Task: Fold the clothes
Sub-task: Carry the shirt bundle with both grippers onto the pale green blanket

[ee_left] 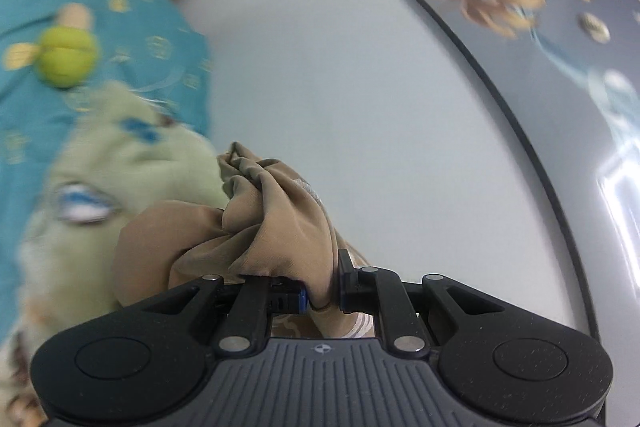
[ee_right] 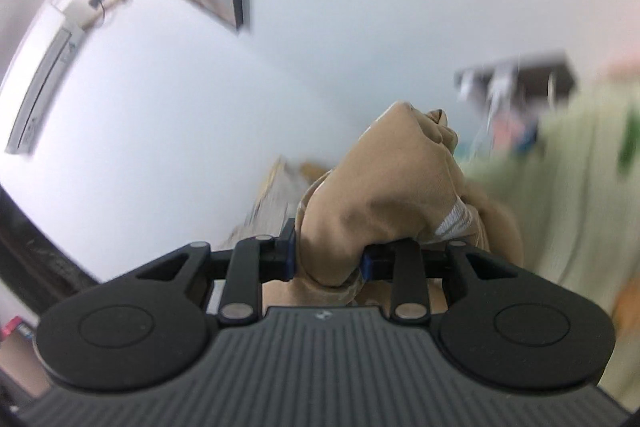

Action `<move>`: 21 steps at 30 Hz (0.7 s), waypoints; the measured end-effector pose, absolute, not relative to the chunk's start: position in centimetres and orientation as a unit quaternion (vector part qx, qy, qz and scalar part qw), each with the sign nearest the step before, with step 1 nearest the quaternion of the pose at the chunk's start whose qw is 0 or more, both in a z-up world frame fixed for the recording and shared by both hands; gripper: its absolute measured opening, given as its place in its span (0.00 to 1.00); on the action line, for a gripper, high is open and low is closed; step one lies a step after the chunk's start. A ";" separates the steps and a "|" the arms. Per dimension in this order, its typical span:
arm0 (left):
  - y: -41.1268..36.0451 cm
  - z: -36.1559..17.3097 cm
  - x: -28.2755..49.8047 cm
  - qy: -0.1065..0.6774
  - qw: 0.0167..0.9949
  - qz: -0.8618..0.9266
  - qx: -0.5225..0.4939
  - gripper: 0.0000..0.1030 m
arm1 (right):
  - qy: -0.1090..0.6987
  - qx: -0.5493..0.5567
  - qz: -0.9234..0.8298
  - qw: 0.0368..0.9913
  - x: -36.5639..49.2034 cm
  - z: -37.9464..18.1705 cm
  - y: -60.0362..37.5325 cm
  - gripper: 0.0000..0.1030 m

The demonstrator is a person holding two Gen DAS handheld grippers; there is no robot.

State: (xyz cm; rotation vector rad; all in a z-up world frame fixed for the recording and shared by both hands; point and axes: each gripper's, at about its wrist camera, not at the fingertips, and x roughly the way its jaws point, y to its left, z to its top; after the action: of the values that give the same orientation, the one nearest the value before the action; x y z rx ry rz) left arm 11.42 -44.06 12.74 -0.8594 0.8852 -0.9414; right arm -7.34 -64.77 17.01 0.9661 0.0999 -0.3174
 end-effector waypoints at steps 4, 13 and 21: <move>-49.5 11.8 11.9 0.387 0.706 -0.472 -0.359 0.14 | -0.003 0.437 -0.166 0.884 -9.0 16.7 -67.7 0.32; -54.2 2.1 10.1 0.430 0.701 -0.505 -0.261 0.15 | 0.047 0.427 -0.224 0.875 -12.6 5.1 -65.5 0.32; -53.2 -1.1 7.3 0.422 0.752 -0.475 -0.175 0.34 | 0.100 0.458 -0.261 0.844 -14.0 0.7 -62.5 0.36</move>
State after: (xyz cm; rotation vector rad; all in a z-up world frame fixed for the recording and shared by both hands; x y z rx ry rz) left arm 7.27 -53.20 -1.12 -0.3820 0.9205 -1.0372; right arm -13.98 -62.55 0.71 0.9660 0.2112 -0.5507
